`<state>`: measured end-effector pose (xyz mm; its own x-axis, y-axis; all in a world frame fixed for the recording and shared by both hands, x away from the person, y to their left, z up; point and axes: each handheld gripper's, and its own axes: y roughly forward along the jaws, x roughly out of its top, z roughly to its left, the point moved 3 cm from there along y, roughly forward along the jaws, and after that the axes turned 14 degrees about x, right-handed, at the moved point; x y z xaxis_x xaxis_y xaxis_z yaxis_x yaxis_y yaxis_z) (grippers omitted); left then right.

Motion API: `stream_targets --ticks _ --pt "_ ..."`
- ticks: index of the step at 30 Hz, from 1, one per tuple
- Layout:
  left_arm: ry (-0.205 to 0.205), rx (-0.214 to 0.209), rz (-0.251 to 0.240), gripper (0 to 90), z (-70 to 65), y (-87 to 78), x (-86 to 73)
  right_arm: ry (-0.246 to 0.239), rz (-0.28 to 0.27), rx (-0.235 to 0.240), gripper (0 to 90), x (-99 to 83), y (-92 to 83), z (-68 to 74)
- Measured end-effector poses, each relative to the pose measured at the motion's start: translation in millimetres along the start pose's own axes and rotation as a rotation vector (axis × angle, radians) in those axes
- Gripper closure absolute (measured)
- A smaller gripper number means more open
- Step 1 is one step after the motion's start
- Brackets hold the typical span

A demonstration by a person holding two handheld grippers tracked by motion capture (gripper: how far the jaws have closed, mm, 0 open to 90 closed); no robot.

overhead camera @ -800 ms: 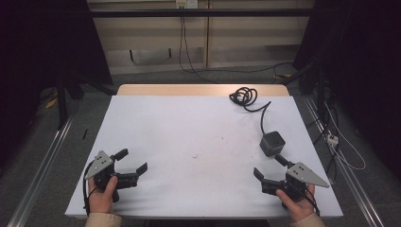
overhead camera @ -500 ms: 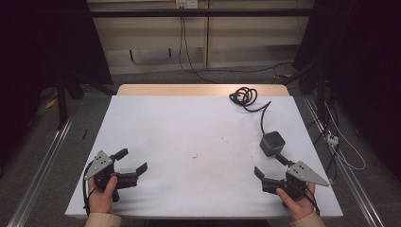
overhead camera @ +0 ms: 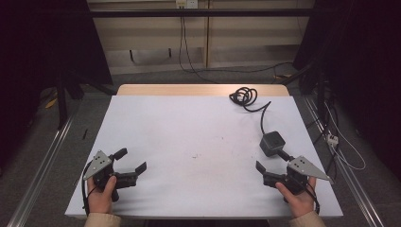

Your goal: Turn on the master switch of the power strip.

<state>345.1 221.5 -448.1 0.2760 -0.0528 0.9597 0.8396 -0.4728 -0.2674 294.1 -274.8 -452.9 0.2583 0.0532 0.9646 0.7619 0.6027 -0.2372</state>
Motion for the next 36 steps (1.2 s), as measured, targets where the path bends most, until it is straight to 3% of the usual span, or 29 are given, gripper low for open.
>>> stream_targets --ticks 13,36 --pt "0.005 -0.007 0.005 3.0 -1.9 1.0 -0.4 0.014 0.01 -0.026 11.5 5.5 2.5 -13.1" --pt "0.021 -0.016 0.006 3.0 -4.6 2.3 -0.3 0.019 0.027 -0.042 26.8 11.2 3.3 -30.0"
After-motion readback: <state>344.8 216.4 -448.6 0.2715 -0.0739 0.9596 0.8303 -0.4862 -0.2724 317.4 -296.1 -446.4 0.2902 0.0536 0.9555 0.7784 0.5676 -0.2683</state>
